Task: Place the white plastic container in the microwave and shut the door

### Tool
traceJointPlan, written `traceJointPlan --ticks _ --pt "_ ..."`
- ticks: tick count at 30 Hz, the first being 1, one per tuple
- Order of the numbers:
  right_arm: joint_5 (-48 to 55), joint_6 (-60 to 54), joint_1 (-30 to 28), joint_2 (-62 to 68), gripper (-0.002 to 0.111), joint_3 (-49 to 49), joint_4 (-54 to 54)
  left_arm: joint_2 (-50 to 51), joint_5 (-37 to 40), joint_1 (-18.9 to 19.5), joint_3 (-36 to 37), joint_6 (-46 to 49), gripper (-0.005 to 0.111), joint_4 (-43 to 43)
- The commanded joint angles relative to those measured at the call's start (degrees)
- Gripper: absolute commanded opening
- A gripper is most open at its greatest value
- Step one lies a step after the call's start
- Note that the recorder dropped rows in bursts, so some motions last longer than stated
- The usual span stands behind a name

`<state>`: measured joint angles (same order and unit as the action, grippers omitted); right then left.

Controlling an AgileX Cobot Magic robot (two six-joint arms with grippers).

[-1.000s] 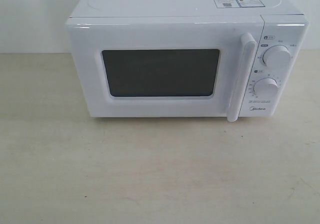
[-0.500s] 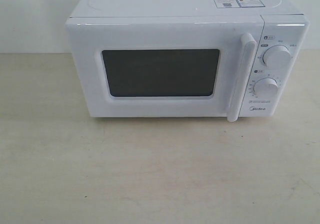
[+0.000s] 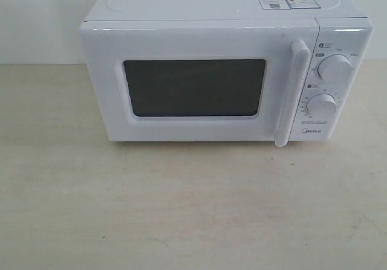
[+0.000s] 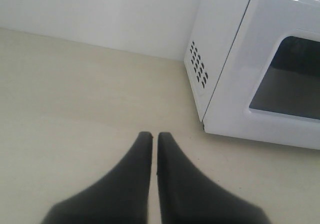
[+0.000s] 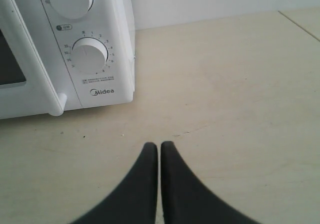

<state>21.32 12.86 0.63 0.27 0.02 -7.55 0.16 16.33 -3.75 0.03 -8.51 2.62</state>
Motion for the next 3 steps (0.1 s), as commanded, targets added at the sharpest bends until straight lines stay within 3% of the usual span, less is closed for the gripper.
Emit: traceJointPlan --ticks 1,3 --pt "-0.26 0.12 -0.34 -0.27 0.0 -0.02 -0.45 -0.16 -0.01 0.14 -0.03 -0.07 0.004 0.57" --pt "-0.26 0.12 -0.34 -0.27 0.0 -0.02 -0.45 -0.16 -0.01 0.14 -0.03 -0.07 0.004 0.57"
